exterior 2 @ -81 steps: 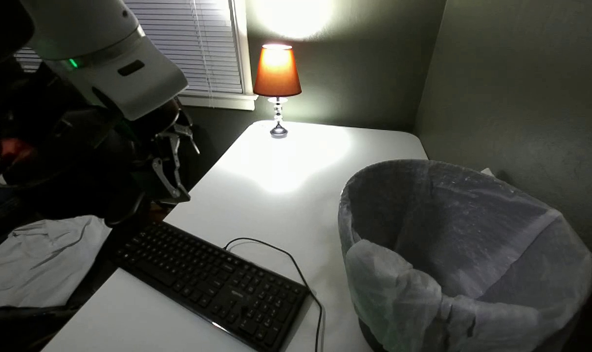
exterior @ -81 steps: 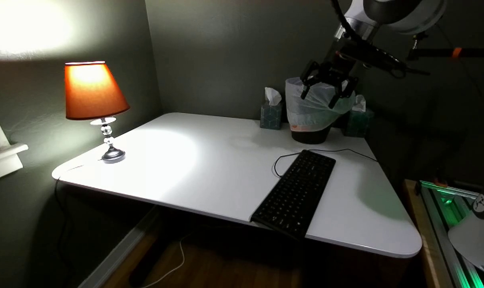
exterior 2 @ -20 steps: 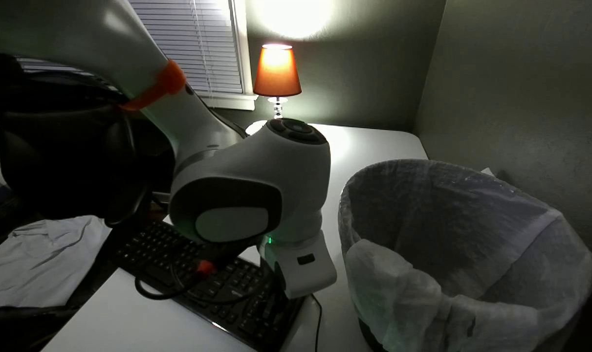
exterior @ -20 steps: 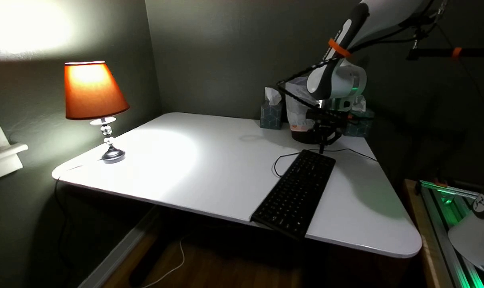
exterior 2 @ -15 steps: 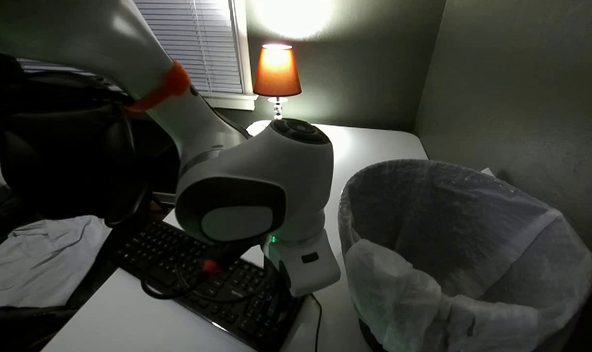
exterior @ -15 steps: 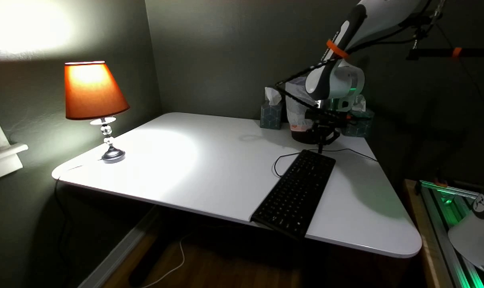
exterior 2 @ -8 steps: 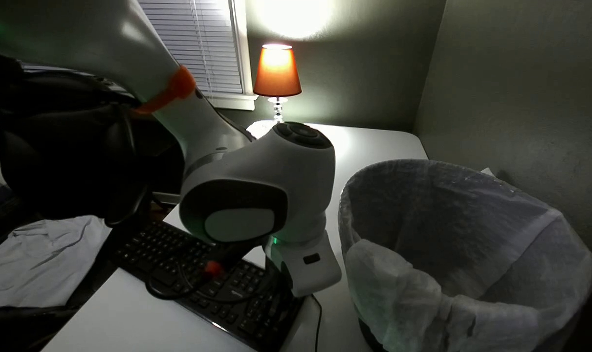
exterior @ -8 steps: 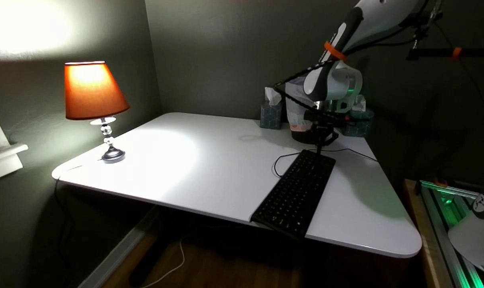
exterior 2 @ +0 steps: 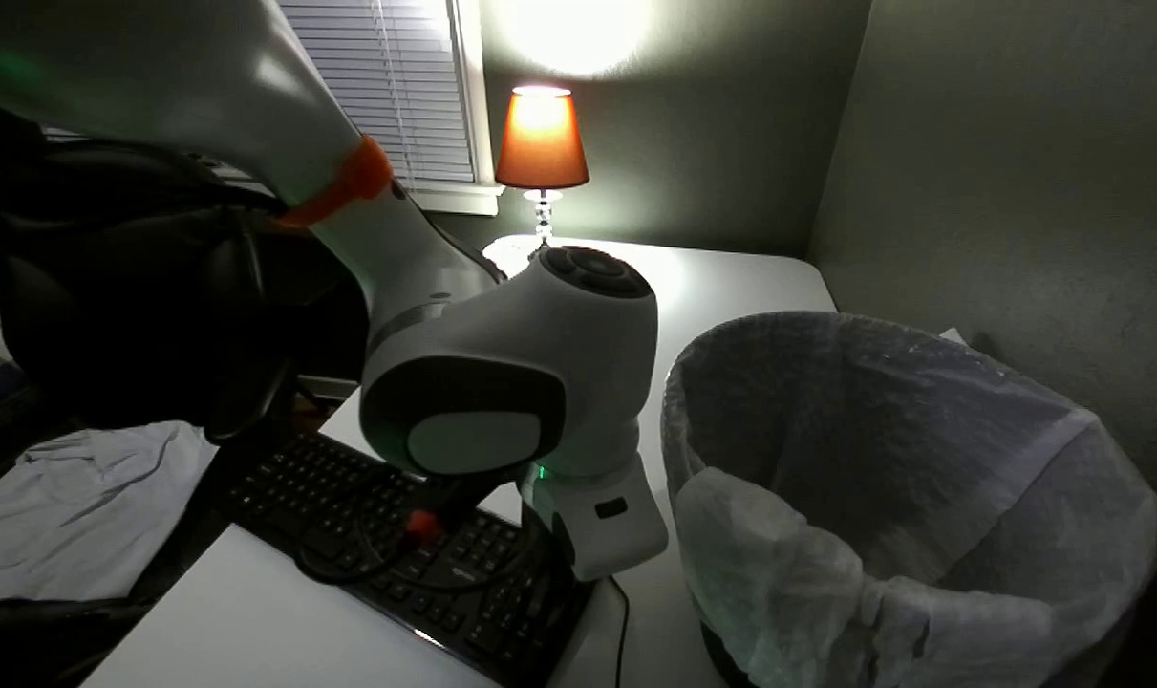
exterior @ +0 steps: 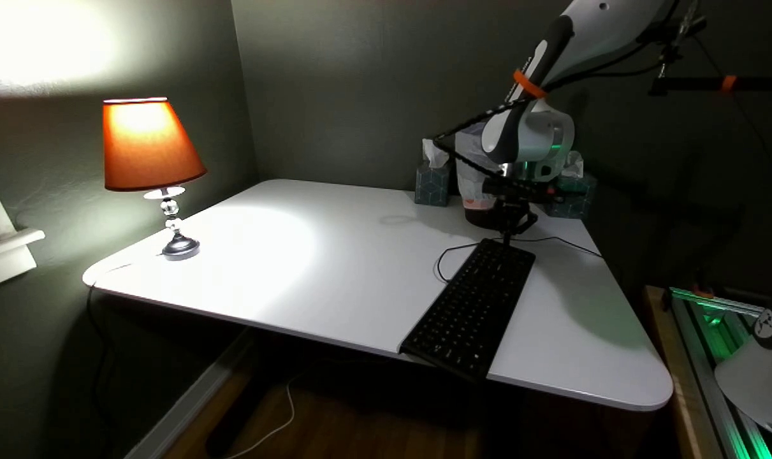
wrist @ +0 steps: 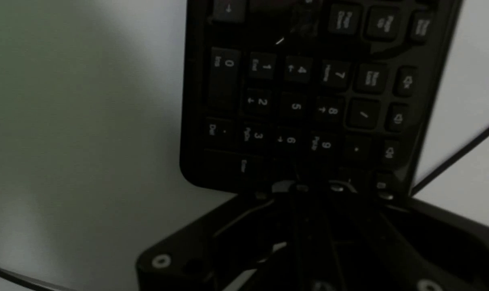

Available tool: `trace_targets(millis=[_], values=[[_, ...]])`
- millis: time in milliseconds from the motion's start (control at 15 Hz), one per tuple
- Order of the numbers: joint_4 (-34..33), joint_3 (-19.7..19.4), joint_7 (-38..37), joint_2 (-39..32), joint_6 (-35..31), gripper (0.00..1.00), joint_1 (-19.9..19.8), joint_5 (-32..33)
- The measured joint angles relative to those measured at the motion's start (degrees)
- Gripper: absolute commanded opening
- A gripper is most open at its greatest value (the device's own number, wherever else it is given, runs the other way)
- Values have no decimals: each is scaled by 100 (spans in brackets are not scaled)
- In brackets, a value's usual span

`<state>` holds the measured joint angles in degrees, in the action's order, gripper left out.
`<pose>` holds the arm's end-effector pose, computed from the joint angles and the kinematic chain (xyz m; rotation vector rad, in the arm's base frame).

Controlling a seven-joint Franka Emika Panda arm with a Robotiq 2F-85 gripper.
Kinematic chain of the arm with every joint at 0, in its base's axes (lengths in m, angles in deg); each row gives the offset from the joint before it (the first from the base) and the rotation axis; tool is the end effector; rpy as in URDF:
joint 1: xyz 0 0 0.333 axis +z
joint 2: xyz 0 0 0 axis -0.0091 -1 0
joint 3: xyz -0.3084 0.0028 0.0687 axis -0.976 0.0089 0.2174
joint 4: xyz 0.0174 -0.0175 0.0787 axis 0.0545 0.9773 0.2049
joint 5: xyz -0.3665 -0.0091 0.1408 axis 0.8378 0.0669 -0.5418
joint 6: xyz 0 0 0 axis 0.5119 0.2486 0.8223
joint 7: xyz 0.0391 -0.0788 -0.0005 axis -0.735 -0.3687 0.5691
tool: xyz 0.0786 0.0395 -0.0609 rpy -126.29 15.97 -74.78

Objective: Press a key on the keyboard.

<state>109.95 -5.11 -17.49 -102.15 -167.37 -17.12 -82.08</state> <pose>0.4184 -0.3083 0.1650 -2.2728 2.1295 0.1216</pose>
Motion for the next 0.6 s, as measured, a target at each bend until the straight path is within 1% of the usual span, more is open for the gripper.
trace_targets(millis=[600], values=[[-36, 0, 59, -20, 28, 0, -8, -82]])
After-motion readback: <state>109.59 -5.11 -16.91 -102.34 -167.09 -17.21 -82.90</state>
